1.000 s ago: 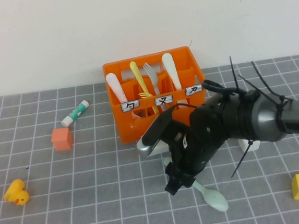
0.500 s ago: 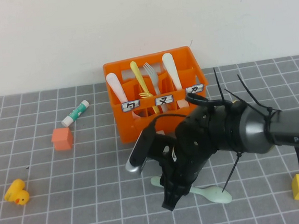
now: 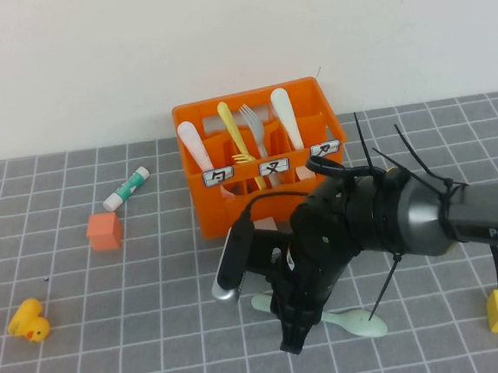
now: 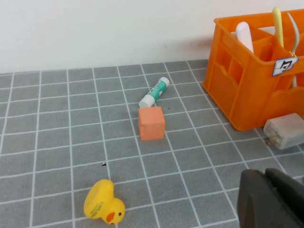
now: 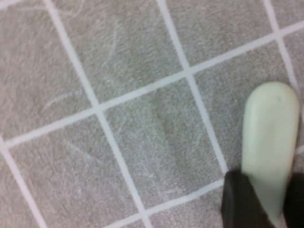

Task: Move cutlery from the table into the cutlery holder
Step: Pick up the spoon

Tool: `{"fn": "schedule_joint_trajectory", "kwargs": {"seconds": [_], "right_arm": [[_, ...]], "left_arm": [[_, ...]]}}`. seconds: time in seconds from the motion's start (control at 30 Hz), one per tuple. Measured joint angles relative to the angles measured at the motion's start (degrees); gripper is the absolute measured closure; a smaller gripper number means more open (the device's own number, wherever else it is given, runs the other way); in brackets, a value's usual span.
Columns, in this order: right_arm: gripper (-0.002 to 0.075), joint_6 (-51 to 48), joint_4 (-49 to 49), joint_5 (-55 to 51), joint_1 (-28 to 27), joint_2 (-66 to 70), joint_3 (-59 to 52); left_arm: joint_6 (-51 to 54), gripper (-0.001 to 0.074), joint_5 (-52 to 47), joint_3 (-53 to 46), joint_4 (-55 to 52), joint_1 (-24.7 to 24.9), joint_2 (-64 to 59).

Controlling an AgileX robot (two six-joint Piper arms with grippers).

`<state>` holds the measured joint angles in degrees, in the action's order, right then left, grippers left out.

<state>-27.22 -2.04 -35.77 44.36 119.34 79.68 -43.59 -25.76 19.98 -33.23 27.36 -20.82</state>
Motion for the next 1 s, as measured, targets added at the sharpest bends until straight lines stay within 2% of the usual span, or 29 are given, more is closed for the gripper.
{"fn": "schedule_joint_trajectory", "kwargs": {"seconds": [0.17,0.53,0.6,0.67,1.0], "right_arm": [[0.0564,-4.36,0.50,-0.13,0.05,0.00,0.00],[0.0571,-5.56,4.81,-3.53,0.05,-1.30,-0.35],[0.0650,-5.64,6.86,-4.55,0.05,-2.80,-0.52],[0.0695,-6.03,9.41,-5.51,0.05,-4.71,-0.67],[0.0724,-8.44,13.89,-5.55,0.05,-10.10,-0.76]], "left_arm": [[0.00,0.0736,0.00,-0.04,-0.22,0.00,0.00],[0.00,0.0736,0.00,-0.67,-1.34,0.00,0.00],[-0.15,0.0736,0.00,-0.67,-1.49,0.00,0.00],[-0.03,0.0736,0.00,-0.67,-1.72,0.00,0.03],[0.17,0.0736,0.00,-0.67,-2.15,0.00,1.31]]}}
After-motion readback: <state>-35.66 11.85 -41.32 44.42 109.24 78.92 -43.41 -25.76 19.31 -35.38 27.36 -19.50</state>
